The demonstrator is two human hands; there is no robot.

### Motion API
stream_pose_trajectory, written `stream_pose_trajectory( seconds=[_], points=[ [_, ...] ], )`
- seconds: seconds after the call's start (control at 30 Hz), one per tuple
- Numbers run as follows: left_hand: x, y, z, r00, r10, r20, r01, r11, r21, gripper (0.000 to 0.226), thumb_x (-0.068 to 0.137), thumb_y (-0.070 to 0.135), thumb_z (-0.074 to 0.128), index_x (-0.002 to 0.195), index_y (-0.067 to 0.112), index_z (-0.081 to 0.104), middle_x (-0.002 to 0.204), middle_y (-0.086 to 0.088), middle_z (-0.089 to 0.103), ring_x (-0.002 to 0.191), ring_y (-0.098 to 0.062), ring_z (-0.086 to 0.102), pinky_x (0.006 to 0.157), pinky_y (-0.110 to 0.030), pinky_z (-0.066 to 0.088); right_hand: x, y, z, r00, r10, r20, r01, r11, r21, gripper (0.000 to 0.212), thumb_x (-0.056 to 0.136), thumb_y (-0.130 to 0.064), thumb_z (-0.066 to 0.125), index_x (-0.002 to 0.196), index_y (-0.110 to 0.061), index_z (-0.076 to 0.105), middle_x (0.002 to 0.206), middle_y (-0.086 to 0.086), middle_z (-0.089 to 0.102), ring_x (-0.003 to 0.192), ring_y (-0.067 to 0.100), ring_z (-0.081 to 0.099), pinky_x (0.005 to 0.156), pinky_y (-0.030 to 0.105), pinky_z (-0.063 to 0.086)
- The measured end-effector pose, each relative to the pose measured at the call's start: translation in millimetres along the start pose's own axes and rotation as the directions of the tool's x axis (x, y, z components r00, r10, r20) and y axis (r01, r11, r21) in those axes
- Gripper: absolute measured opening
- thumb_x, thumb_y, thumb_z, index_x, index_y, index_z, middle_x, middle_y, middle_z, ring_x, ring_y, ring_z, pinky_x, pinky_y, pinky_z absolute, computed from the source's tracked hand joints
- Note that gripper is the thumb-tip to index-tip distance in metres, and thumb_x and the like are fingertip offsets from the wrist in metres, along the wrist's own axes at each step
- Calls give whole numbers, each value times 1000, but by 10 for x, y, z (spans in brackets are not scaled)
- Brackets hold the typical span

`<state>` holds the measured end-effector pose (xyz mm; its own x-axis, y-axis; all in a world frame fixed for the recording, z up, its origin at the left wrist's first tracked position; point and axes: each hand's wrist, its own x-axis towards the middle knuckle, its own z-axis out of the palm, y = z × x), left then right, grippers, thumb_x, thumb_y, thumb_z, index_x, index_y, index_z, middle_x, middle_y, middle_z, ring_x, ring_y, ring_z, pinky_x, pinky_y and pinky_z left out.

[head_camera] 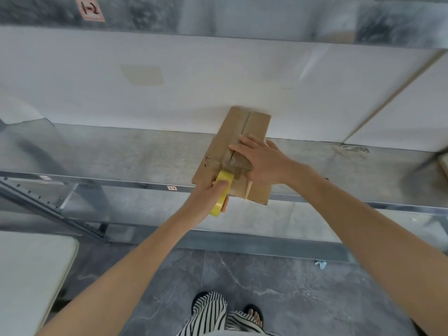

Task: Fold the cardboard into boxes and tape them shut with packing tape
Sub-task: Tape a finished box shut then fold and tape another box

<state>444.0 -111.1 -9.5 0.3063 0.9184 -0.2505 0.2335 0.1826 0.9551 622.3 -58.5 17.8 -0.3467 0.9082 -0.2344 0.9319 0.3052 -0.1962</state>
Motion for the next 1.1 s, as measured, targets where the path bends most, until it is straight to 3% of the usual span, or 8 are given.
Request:
stream_pose_trajectory(
  seconds=[0.13, 0.3, 0.43, 0.57, 0.63, 0.77, 0.97, 1.1],
  points=[
    [-45, -84, 122, 1000, -12, 7, 13, 996, -88, 35, 79, 26, 43, 106, 2, 43, 54, -6, 50, 50, -18, 46, 69, -41, 44, -30, 58, 110, 992, -26, -120, 25, 1000, -9, 89, 83, -49, 63, 150, -20, 13, 159, -4, 7, 146, 15, 1, 118, 43, 9],
    [-99, -246, 339, 996, -83, 38, 89, 972, -215, 22, 84, 29, 46, 99, 12, 44, 51, -4, 53, 47, -20, 48, 64, -37, 45, -95, 142, 79, 992, -104, -70, 105, 994, 13, 83, 83, -34, 68, 149, -22, 19, 159, -8, 9, 146, 12, 1, 116, 44, 8],
    [-171, -427, 515, 969, -238, -64, 214, 941, -262, 21, 99, 26, 48, 108, 8, 41, 59, -6, 54, 45, -17, 50, 53, -30, 45, -127, 165, 55, 994, -106, -37, 108, 993, 53, 85, 81, -29, 70, 149, -24, 19, 159, -9, 7, 146, 10, -1, 117, 46, 6],
    [-170, -436, 625, 958, -162, -239, 107, 968, -228, 21, 97, 24, 52, 110, 15, 39, 92, -10, 59, 46, -14, 51, 44, -26, 45, -118, 195, 60, 995, -95, -23, 96, 992, 79, 85, 83, -28, 68, 150, -26, 16, 159, -10, 4, 146, 9, -4, 117, 48, 5],
    [-145, -436, 668, 949, -132, -287, 65, 971, -230, 22, 95, 25, 56, 111, 24, 41, 105, -7, 57, 56, -18, 55, 49, -31, 47, -124, 221, 87, 996, -80, -41, 83, 993, 87, 86, 83, -28, 68, 150, -30, 15, 159, -8, 1, 146, 12, -6, 117, 50, 6],
    [-115, -400, 751, 961, -117, -251, 52, 967, -249, 9, 95, 22, 55, 94, 29, 60, 93, -7, 56, 53, -18, 52, 49, -29, 45, -185, 269, 123, 995, -37, -94, 46, 994, 95, 85, 82, -32, 68, 149, -36, 17, 158, -1, 1, 145, 19, -3, 116, 51, 9],
    [-25, -314, 799, 950, -138, -279, 54, 955, -292, 14, 96, 19, 53, 103, 27, 62, 108, -9, 59, 44, -12, 51, 40, -22, 45, -292, 348, 185, 972, 45, -230, -24, 995, 92, 86, 82, -46, 65, 150, -24, 17, 159, -4, 8, 145, 17, 11, 116, 50, 9],
    [38, -293, 864, 943, -147, -299, 46, 947, -318, 14, 95, 17, 54, 107, 18, 62, 101, -8, 55, 48, -15, 51, 40, -23, 43, -481, 680, 376, 959, 128, -252, -97, 987, 132, 86, 84, -37, 66, 151, -22, 15, 159, -2, 14, 144, 18, 18, 117, 47, 13]
  ],
)
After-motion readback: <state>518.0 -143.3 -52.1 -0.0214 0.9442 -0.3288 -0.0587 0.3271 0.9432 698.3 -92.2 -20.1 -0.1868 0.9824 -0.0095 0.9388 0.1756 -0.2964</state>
